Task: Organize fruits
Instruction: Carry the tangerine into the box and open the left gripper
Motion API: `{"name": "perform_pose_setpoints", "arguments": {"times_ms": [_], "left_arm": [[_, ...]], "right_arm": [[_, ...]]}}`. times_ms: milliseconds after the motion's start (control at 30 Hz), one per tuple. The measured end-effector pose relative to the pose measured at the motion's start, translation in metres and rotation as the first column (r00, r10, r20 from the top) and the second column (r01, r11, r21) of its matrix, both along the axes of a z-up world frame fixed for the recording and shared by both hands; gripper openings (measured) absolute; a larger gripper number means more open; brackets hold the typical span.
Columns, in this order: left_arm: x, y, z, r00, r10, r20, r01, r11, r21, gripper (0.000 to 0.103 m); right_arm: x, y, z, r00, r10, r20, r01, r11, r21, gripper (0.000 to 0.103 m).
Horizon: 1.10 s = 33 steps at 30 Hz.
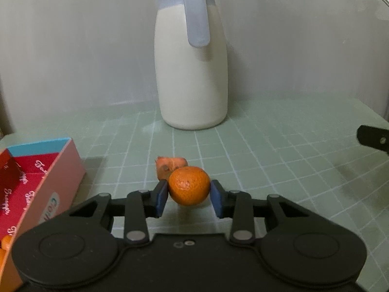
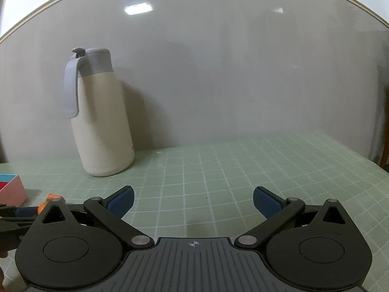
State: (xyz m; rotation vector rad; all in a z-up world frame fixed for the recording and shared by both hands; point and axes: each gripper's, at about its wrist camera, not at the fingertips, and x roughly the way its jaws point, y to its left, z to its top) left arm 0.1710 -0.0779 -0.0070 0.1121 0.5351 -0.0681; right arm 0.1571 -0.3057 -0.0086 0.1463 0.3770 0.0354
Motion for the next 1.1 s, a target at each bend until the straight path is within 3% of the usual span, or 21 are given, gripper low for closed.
{"name": "perform_pose_setpoints", "arguments": {"times_ms": [233, 567, 833, 1100], "left_arm": [[-0.021, 0.015, 0.018, 0.998, 0.003, 0.063, -0.002, 1.000, -0.012, 0.028], [-0.050, 0.058, 0.043, 0.984, 0.086, 0.158, -0.086, 0.996, -0.008, 0.028], [-0.065, 0.122, 0.045, 0.965, 0.216, 0.150, -0.215, 0.976, -0.023, 0.028], [-0.067, 0.180, 0.027, 0.942, 0.326, 0.082, -0.324, 0.946, -0.034, 0.029]], "right_arm": [[0.004, 0.014, 0.004, 1.000, 0.028, -0.002, -0.028, 1.000, 0.014, 0.103], [0.006, 0.052, 0.001, 0.997, 0.081, -0.014, -0.081, 0.997, 0.000, 0.103], [0.003, 0.090, 0.003, 0.992, 0.130, 0.004, -0.130, 0.992, 0.000, 0.103], [0.008, 0.135, 0.001, 0.979, 0.202, -0.009, -0.202, 0.979, 0.015, 0.103]]}}
